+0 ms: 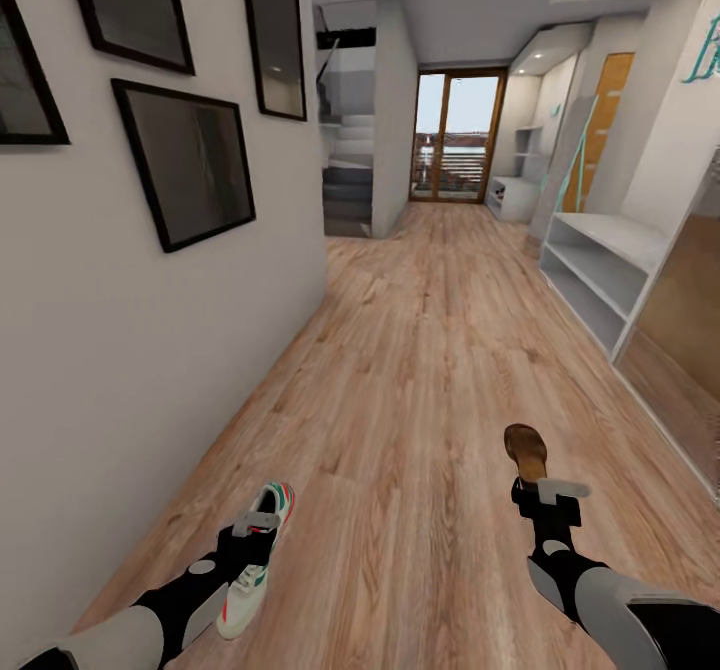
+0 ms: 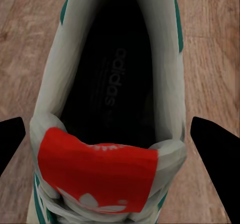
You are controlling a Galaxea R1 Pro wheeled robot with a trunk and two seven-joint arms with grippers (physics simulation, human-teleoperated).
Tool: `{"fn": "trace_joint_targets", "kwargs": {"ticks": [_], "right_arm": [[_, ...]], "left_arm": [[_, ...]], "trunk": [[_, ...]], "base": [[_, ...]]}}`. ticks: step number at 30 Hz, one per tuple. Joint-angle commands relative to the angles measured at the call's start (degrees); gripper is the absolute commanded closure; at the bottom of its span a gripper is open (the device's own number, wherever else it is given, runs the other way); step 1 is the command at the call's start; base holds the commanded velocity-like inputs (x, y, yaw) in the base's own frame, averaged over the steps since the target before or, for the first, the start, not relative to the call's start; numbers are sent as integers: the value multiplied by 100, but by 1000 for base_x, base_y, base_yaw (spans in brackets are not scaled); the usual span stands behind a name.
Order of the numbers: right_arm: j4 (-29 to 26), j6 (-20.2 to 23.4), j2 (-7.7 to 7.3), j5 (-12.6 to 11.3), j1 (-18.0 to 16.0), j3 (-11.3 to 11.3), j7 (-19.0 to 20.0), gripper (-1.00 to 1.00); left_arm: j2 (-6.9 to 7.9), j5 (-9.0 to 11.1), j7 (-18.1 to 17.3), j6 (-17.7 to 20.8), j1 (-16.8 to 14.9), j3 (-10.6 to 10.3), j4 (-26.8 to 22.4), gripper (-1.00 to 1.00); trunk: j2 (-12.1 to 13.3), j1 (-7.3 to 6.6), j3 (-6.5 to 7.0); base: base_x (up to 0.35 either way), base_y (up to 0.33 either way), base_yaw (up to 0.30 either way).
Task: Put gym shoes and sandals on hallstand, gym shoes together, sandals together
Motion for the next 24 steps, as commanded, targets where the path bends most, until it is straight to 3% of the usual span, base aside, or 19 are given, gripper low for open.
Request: {"fn": "trace_joint_targets", "kwargs": {"ticks": [1,11,24], "right_arm": [[-1,-6,0,-8,-1,4,8,100],[-1,-6,0,-8,-1,4,7,100],[-1,-6,3,-8,-1,4,8,100]], "left_arm": [[0,-3,3,0,0,1,-1,100],[0,-3,3,0,0,1,-1,100],[0,-3,3,0,0,1,-1,100]], "trunk": [[0,0,0],[0,0,0],[0,0,0]], "base": [[345,-8,-251],[346,-3,-241],[347,98,-43]]}}
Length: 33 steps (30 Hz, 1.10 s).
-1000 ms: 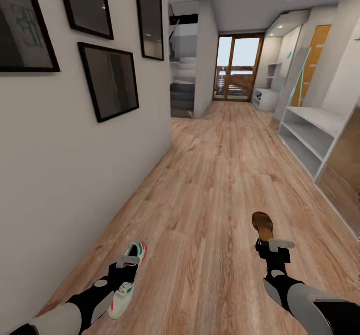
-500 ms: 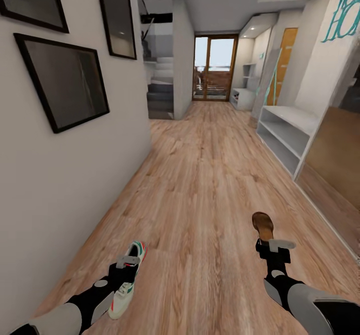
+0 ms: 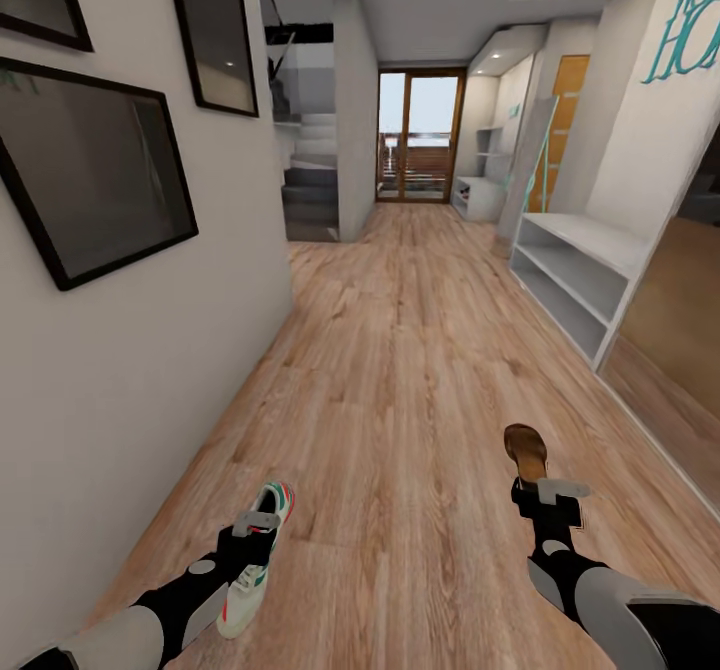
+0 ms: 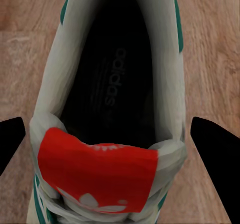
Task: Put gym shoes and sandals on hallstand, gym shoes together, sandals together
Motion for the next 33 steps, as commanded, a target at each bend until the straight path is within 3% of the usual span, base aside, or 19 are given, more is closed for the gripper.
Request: {"fn": "trace_joint_targets", "kwargs": {"ticks": [1,9,24,33], "right_arm": [[-1,-6,-1,-8,-1,5,8,100],[-1,-6,4,-8,-1,5,8,100],[-1,-6,0,-8,-1,5,8,100],[-1,-6,2,-8,-1,5,8,100]], "left_arm": [[0,-3,3,0,0,1,-1,100],[0,-3,3,0,0,1,-1,100],[0,-3,3,0,0,1,-1,100],[0,-3,3,0,-1,1,-1,100]], "trunk": [[0,0,0],[0,0,0],[0,0,0],[0,0,0]], "base": [[346,175,-6],[346,184,-51],[346,210,-199],[346,91,-40]]}}
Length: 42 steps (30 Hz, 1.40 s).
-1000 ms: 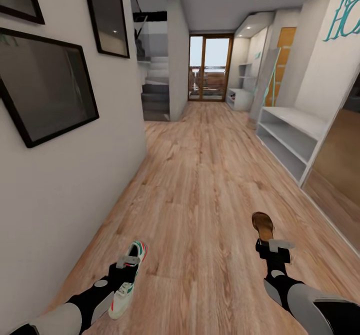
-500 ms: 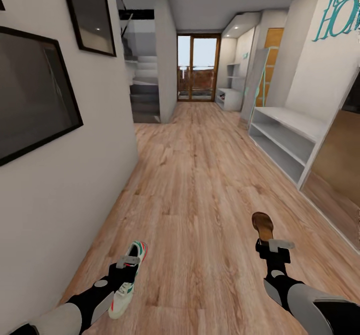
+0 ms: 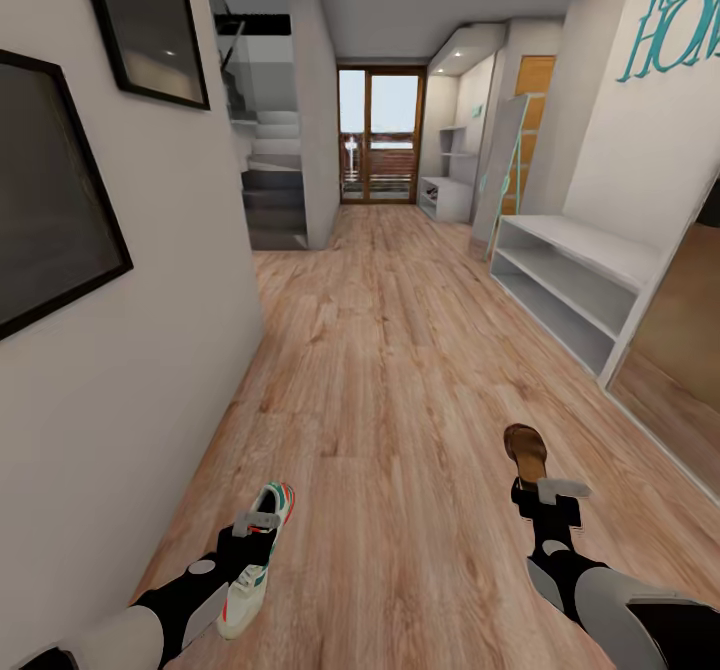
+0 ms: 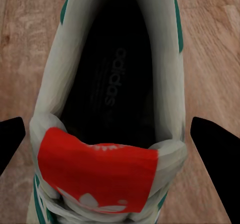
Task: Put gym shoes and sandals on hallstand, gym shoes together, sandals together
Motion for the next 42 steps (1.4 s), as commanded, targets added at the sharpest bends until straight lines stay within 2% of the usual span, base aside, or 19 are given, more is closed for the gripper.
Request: {"fn": "trace_joint_targets", "kwargs": {"ticks": [1,11,28,42], "right_arm": [[-1,-6,-1,-8,-1,4,8,100],[-1,-6,0,-8,-1,4,8,100],[-1,-6,3,-8,-1,4,8,100],[-1,-4,4,-8,-1,10,8,100]], "left_arm": [[0,-3,3,0,0,1,-1,100],[0,-3,3,0,0,1,-1,100],[0,-3,3,0,0,1,-1,100],[0,-3,3,0,-1,1,-1,100]], "trunk": [[0,0,0],[0,0,0],[0,0,0],[0,0,0]], "base": [[346,26,-11],[344,-12,-3],[314,-211,0],[340,-42,0]]}}
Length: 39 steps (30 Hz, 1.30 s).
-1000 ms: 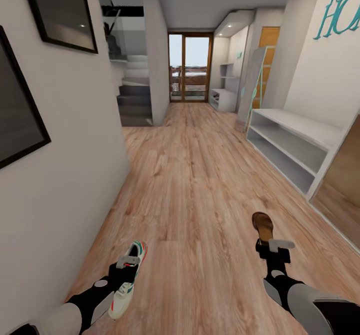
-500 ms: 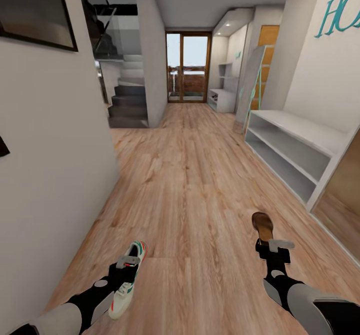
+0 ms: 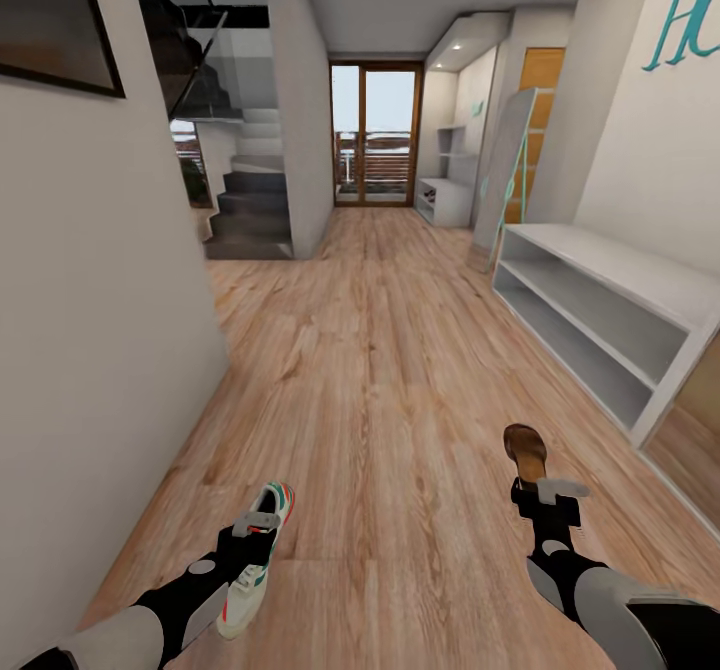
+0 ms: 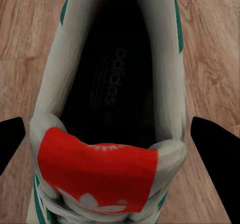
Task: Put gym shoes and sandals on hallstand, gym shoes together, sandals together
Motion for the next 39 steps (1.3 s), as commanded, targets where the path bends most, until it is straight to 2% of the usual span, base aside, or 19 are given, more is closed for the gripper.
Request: {"fn": "trace_joint_targets", "kwargs": {"ticks": [1,39], "right_arm": [[-1,-5,0,-8,-1,5,8,100],[-1,-1,0,-8,-1,8,8,100]], "left_arm": [[0,-3,3,0,-2,1,-1,100],[0,-3,3,4,0,1,-1,100]], "trunk": [[0,0,0],[0,0,0]], "base": [[345,-4,0],[346,0,0]]}}
